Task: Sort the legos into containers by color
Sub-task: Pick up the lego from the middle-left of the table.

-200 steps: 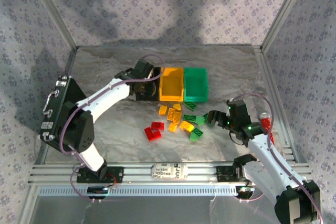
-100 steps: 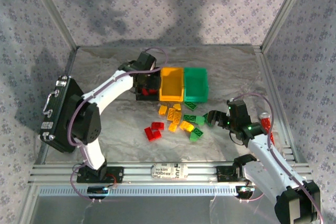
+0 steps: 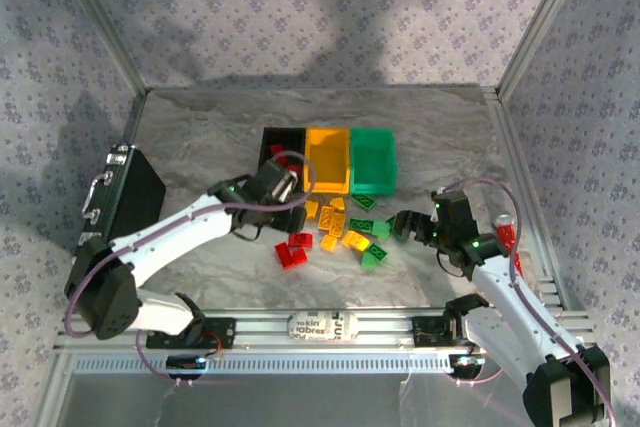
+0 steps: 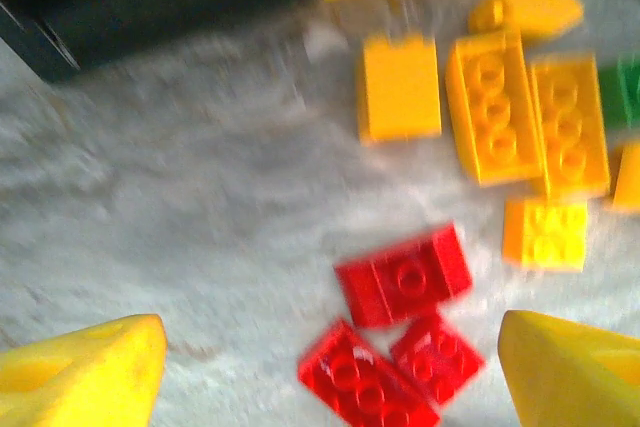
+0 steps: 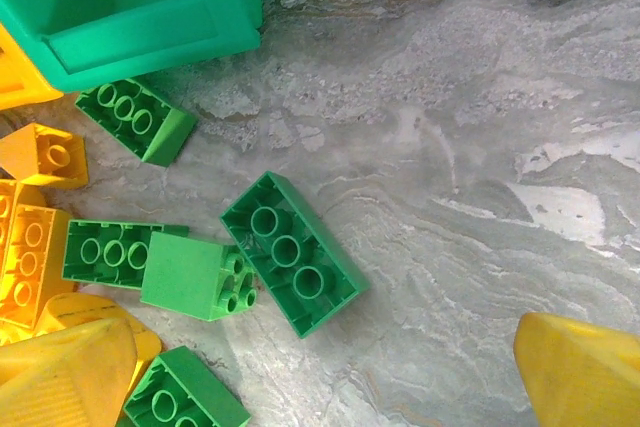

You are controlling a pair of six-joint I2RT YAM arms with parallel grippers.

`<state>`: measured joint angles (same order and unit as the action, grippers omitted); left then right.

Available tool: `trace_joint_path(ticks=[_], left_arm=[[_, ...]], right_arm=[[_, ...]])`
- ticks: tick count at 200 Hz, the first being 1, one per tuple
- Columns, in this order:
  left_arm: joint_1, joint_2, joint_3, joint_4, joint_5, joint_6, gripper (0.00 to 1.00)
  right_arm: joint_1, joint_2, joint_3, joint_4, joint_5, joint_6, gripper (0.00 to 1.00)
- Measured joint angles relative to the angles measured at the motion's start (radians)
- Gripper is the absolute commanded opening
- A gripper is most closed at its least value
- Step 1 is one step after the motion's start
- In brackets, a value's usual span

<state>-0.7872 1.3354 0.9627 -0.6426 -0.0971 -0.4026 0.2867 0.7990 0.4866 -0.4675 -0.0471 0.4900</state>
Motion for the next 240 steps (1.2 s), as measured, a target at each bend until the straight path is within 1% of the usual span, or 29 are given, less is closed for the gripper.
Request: trace_joint_path(ticks=[18,51,79,97,131,155,191,240], left_arm=[[-0.021,-0.042,-0.095,0.005,0.023,-0.055,0.83],[-0.070,-0.105,-0.217,0.026,0.031,-0.185,0.79],[-0.100,-0.168,-0.287,0.064,0.043,-0.280,0.77],[-0.116,-0.179,-0.299,0.071,0.045,-0.319,0.77],[-0.177,-0.153,-0.299,0.085,0.045,-0.381,0.76],[-0.210,-0.096,-0.299,0.107,0.045,-0.417,0.72],[-0.217,-0.022,-0.298,0.121,0.029,-0.444,0.69],[-0.217,0.048,-0.280,0.129,0.003,-0.449,0.68]], right_arm=[[0.000,-0.002,0.000,-0.003,-0.006,0.000,0.99],[0.002,-0.034,0.000,-0.026,-0.006,0.000,0.99],[0.002,-0.057,0.000,-0.032,-0.006,0.000,0.99],[0.002,-0.058,0.000,-0.035,-0.006,0.000,0.99],[0.002,-0.058,0.000,-0.038,-0.005,0.000,0.99],[0.002,-0.058,-0.001,-0.038,-0.005,0.000,0.99],[0.002,-0.059,-0.008,-0.038,-0.005,0.000,0.99],[0.002,-0.060,-0.016,-0.038,-0.002,0.001,0.99]])
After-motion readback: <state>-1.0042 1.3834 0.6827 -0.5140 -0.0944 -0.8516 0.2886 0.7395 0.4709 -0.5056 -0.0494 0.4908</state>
